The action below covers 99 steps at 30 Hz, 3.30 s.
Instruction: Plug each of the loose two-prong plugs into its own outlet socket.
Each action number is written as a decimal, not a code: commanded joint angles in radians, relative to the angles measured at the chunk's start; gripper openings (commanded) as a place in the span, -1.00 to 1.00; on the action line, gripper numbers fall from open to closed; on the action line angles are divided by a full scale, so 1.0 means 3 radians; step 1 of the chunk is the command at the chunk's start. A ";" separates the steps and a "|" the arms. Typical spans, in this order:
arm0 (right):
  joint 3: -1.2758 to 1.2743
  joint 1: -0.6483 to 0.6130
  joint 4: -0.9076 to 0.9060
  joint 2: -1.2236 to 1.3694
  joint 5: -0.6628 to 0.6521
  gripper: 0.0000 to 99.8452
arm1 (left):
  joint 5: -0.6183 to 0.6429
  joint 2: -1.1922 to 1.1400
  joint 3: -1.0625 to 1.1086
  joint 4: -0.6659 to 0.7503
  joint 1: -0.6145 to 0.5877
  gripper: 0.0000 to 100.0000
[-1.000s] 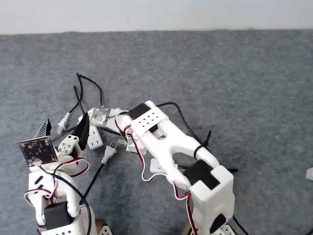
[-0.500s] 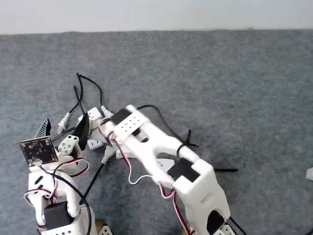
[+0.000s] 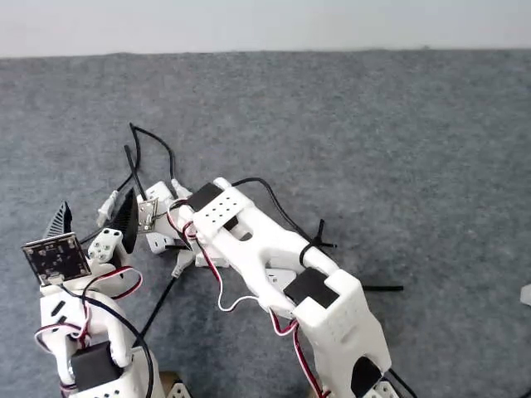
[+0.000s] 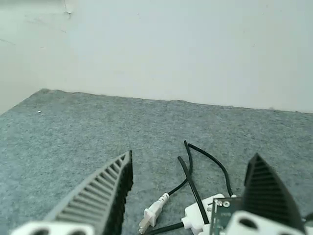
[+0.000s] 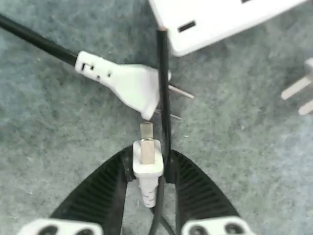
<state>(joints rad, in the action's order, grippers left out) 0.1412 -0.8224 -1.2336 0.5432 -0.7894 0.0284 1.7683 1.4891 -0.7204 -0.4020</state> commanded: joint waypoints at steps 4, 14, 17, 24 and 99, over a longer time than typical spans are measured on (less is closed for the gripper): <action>0.0138 -0.0033 0.0008 0.0069 0.0061 -0.98 | 0.0061 0.0026 -0.0069 0.0102 -0.0026 -0.28; 0.0471 0.0125 -0.0366 -0.0534 0.0225 -0.98 | 0.0061 0.0010 -0.0064 0.0102 -0.0020 -0.28; 0.0557 0.0187 -0.0534 -0.0826 0.0225 -0.98 | 0.0066 0.0010 -0.0038 0.0097 0.0061 -0.28; 0.0629 0.0258 -0.0795 -0.1491 0.0230 -0.98 | 0.0051 0.0020 0.0008 0.0087 0.0245 -0.28; 0.1724 0.0862 -0.1834 -0.2427 0.0726 -0.98 | 0.0056 0.0020 0.0038 0.0087 0.0251 -0.28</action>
<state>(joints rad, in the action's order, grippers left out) 0.6536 -0.5877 -1.7553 -0.1596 -0.5946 0.0468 1.7683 1.5259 -0.6958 -0.3314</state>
